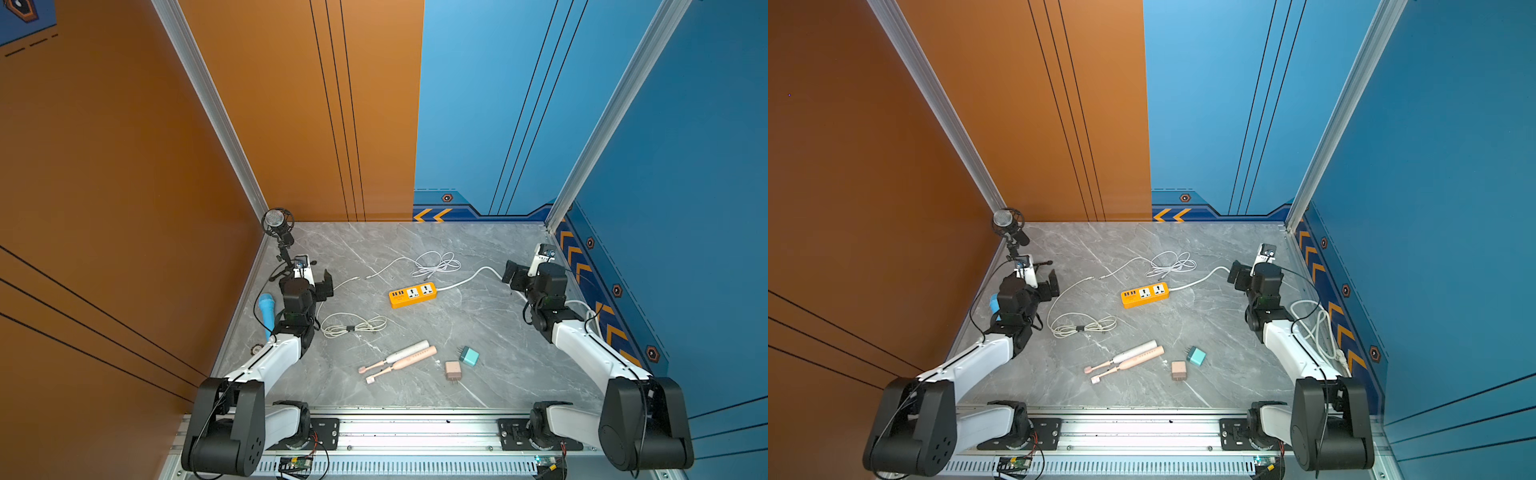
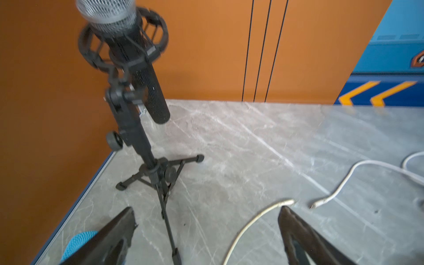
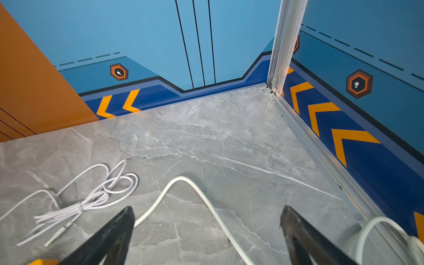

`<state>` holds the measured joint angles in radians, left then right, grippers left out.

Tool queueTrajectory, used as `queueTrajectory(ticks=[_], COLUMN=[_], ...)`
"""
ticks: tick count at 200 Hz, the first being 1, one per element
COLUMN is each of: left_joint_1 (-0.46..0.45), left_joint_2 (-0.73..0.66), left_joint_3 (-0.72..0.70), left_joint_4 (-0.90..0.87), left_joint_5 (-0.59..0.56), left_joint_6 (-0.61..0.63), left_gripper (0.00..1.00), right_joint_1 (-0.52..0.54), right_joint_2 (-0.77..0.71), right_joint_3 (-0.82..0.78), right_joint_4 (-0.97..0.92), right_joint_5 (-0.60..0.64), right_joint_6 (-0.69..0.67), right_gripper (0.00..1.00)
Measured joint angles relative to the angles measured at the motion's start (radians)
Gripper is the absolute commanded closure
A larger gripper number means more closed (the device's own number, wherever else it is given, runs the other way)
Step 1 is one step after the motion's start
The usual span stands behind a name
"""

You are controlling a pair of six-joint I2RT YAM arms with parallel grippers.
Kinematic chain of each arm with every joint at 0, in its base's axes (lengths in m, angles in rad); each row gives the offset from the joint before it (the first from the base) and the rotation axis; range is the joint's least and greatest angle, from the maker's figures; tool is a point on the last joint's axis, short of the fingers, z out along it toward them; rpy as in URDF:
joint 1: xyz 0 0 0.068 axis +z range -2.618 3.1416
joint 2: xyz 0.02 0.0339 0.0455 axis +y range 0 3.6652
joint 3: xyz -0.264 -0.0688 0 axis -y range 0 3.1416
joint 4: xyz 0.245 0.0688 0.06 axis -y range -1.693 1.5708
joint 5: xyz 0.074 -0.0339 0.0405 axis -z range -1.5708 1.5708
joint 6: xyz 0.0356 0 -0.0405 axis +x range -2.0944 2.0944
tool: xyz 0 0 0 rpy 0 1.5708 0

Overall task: Charge the electric toothbrush
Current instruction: Move the socket to the center of the board.

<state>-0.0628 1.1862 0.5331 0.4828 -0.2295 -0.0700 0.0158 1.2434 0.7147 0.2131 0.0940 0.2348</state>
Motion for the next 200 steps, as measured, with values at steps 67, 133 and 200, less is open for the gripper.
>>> queueTrajectory(ticks=[67, 133, 200], left_joint_1=[-0.030, -0.395, -0.507], left_joint_2=[0.029, 0.185, 0.566], left_joint_3=[0.208, 0.330, 0.578], left_joint_4=[-0.339, -0.519, -0.644], left_joint_5=[0.093, 0.192, 0.341], left_joint_6=[-0.239, -0.150, 0.026], left_gripper=[0.02, 0.02, 0.02], right_joint_1=[-0.021, 0.098, 0.130], right_joint_2=[0.043, -0.127, -0.156], right_joint_3=[0.040, -0.084, -0.124], right_joint_4=[-0.242, -0.318, -0.374], right_joint_5=[-0.150, -0.122, -0.118], right_joint_6=[0.222, 0.288, 0.337], right_gripper=[0.00, 0.00, 0.00])
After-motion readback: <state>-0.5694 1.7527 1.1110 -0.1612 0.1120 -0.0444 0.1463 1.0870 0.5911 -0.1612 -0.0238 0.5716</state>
